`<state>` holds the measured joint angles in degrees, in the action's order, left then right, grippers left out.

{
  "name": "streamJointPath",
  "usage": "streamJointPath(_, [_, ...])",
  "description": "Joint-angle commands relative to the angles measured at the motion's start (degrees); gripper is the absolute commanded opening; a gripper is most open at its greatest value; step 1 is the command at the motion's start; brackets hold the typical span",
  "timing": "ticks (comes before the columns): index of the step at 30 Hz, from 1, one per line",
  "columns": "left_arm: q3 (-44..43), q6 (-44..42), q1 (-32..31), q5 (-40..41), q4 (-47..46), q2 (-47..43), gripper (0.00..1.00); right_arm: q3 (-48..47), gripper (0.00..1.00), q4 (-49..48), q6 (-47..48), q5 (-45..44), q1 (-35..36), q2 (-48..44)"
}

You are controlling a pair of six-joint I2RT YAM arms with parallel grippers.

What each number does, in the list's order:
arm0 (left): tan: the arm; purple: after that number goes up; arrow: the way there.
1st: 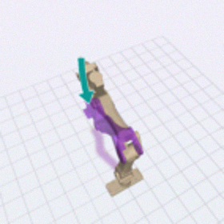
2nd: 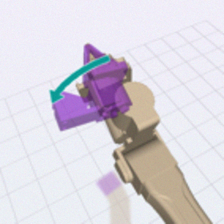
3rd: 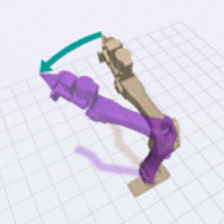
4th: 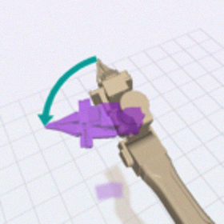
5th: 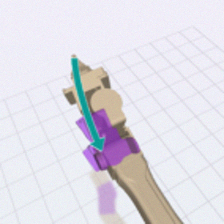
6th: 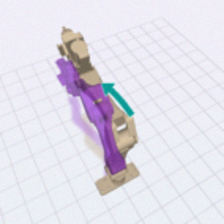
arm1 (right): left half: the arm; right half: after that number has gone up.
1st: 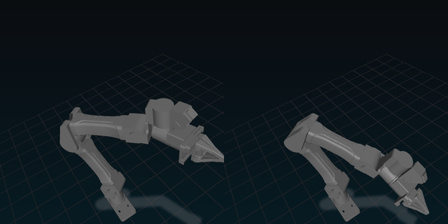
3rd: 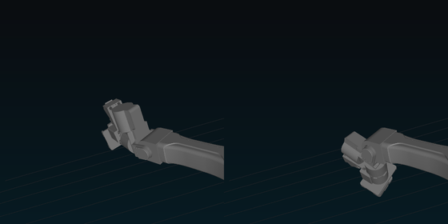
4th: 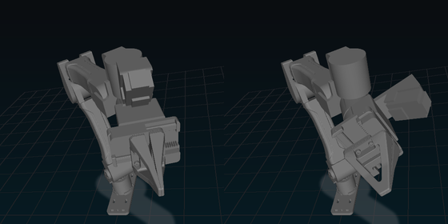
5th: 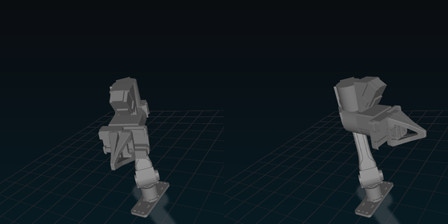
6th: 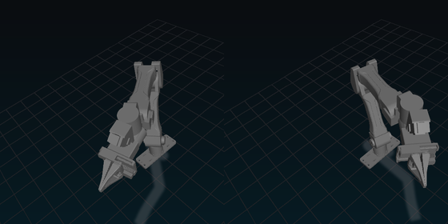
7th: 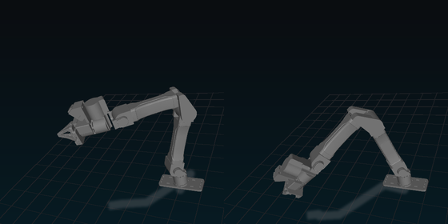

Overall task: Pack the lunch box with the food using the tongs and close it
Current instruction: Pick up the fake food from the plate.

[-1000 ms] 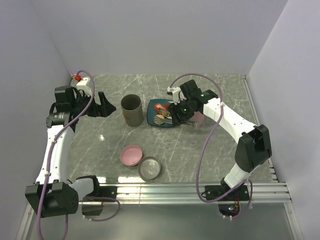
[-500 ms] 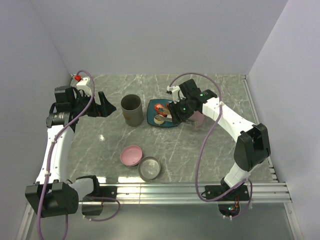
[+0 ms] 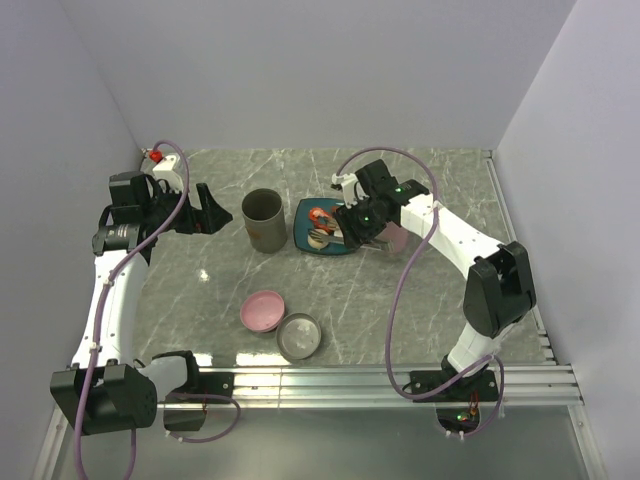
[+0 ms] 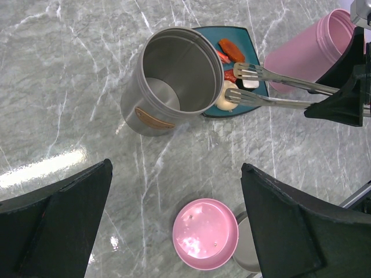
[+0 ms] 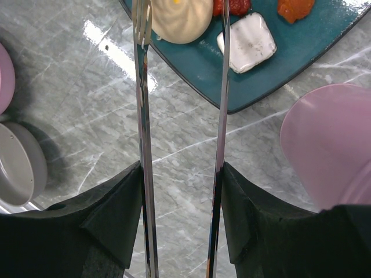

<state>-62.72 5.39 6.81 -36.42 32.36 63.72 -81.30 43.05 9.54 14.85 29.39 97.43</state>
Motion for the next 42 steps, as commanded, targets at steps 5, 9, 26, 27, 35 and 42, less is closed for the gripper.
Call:
streamJointPath(5, [-1.18, 0.59, 0.13, -1.72, -2.04, 0.0, 1.0, 0.35, 0.59, -2.09, 0.74, -0.26, 1.29, -0.13])
streamJointPath(9, [-1.35, 0.33, 0.05, -1.55, -1.77, 0.17, 0.99, 0.61, 0.59, -2.09, 0.48, 0.09, 1.73, -0.04])
streamJointPath(26, [-1.27, 0.06, 0.05, -1.37, -1.69, 0.09, 0.99, 0.79, 0.49, -2.0, 0.22, -0.79, 2.43, 0.4])
streamJointPath(27, [-1.27, 0.06, 0.05, -1.37, -1.6, 0.08, 0.99, 0.62, 0.48, -1.83, 0.22, -0.62, 2.34, 0.31])
streamJointPath(35, [-1.44, -0.46, 0.05, -1.28, -0.81, -0.09, 0.99, -1.23, 0.35, 0.81, 0.39, 0.79, 2.34, -2.5])
streamJointPath(42, [-1.97, -0.29, 0.05, -1.28, -0.37, -0.18, 0.99, -2.9, 0.3, 1.95, 0.39, 1.41, 2.17, -5.49])
